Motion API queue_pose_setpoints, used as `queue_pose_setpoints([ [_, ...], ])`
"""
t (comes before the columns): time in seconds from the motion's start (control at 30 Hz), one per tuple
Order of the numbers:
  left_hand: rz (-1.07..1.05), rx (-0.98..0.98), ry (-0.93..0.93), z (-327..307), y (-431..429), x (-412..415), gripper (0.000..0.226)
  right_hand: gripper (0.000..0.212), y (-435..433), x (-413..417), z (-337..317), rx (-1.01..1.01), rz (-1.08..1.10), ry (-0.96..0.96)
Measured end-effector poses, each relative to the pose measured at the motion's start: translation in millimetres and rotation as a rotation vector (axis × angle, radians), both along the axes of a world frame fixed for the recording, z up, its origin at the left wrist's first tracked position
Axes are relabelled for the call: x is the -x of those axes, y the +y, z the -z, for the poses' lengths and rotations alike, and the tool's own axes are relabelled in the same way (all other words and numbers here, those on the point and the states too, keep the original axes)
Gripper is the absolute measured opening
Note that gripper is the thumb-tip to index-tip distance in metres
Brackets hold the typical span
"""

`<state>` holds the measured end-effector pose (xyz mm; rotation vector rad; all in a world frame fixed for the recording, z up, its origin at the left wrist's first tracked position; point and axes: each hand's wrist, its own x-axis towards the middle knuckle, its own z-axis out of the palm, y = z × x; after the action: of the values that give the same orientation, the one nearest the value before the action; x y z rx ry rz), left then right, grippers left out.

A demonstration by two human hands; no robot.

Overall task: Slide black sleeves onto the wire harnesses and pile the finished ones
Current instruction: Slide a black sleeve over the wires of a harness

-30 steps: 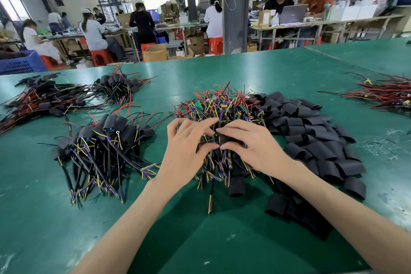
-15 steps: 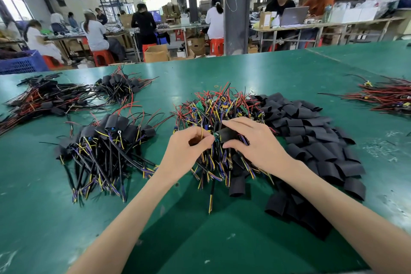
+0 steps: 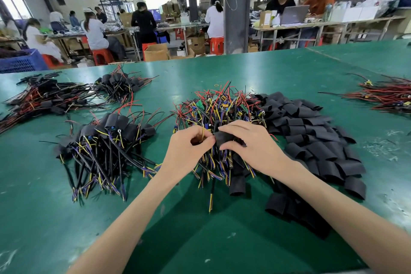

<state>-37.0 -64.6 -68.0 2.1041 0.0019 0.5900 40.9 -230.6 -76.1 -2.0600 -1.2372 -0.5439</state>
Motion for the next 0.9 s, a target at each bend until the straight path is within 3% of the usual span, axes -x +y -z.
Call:
queue_pose_setpoints([
  [0.23,-0.054,0.010,-0.008,-0.2,-1.9,0.2,0.003,0.032,-0.1,-1.0,-0.1,-0.009,0.001,0.012],
  [0.67,-0.046,-0.033,-0.041,-1.7,-1.6,1.1,0.017,0.034,0.8,0.2,0.4,-0.018,-0.039,0.043],
  [0.77,-0.150,-0.116,-0.132,-9.2,2.6,2.2,0.012,0.041,-3.6,-4.1,-5.7,0.015,0.023,0.012],
  [0.9,-0.381,-0.164,-0.361,-25.7,30.3,4.8,0.015,0.029,-22.8,-22.1,-20.9,-0.069,0.204,0.012],
])
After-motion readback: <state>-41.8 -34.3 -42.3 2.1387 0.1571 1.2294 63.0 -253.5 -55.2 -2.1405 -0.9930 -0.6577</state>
